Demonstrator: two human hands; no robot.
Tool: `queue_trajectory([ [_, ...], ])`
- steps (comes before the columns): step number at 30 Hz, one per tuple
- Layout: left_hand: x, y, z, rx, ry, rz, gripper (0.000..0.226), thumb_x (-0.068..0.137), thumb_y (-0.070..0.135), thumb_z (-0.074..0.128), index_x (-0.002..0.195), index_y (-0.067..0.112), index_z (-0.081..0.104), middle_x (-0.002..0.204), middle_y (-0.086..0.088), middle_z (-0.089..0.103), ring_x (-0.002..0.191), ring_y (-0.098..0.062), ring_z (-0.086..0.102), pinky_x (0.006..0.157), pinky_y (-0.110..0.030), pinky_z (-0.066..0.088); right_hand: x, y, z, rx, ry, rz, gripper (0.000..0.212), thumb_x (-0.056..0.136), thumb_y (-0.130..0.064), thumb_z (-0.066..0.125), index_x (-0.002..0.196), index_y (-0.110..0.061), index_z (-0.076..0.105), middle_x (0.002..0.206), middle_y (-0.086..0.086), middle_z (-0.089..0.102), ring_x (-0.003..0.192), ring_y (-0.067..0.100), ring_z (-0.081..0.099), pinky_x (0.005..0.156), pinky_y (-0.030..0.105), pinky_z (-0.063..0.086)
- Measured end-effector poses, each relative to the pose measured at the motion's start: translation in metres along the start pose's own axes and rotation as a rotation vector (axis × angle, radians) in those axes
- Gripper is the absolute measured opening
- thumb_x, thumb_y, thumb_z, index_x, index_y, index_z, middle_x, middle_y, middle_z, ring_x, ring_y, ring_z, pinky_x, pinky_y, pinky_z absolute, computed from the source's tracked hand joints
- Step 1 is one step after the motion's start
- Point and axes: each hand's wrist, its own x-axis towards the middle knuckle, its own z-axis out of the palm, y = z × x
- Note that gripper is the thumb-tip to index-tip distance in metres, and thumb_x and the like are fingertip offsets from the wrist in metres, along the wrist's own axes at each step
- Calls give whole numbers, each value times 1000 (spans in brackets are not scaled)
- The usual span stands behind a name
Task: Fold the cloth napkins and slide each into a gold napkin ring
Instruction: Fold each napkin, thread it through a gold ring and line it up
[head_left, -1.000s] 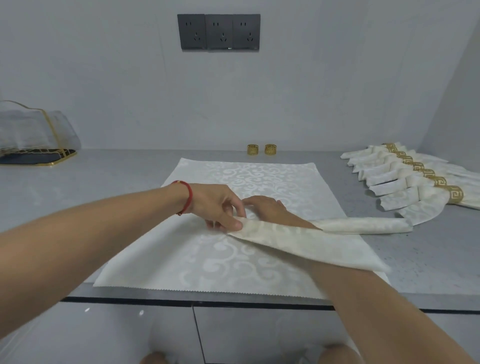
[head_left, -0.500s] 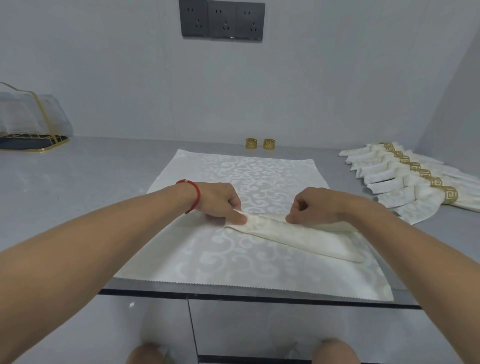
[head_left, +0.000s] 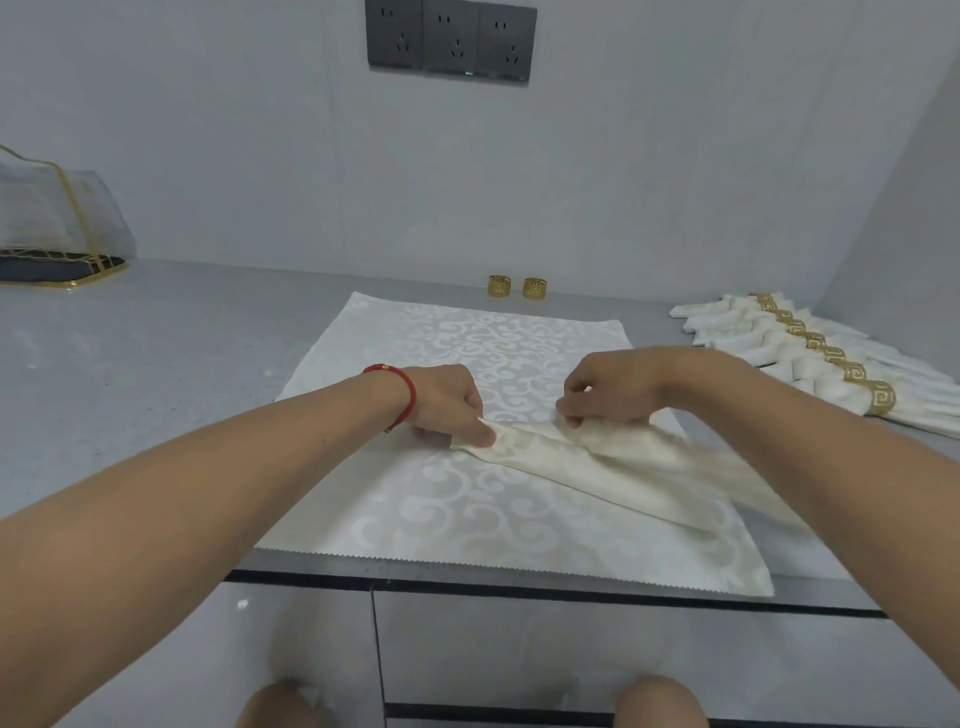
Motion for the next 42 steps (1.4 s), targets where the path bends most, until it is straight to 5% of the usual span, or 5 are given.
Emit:
queue_trajectory([
  [4,-3,1,-1,15,-12,-5,28,86,42,67,92,15,75,69,6,59,61,-16,53,61,-26,44,-5,14,-13,343,-213,-115,27,98,-2,55,115,-8,75,110,17,76,98,28,75,92,37,60],
  [12,-2,0,-6,-23,-65,-22,26,88,44,69,84,19,72,76,1,59,64,-13,55,62,-22,49,31,18,16,79,66,-170,18,81,-53,77,80,-35,75,74,-12,67,74,17,63,73,33,52],
  [25,2,-3,-7,-84,-105,-39,35,84,44,76,97,12,75,88,-2,65,77,-16,59,77,-28,54,35,11,27,75,165,-159,33,81,-54,80,85,-22,76,84,-1,77,71,14,71,79,32,55],
  [31,-11,8,-6,78,-28,-35,54,72,81,61,84,29,70,97,6,66,90,-17,63,90,-37,52,38,10,28,38,184,-182,34,81,-55,80,87,-22,72,93,-2,75,85,16,68,85,38,56],
  [42,-5,8,17,120,304,309,25,79,28,79,103,22,71,94,14,66,90,-3,62,75,-11,46,10,3,60,-186,462,-473,43,92,-51,66,124,-27,50,118,-9,54,105,16,52,81,33,42],
])
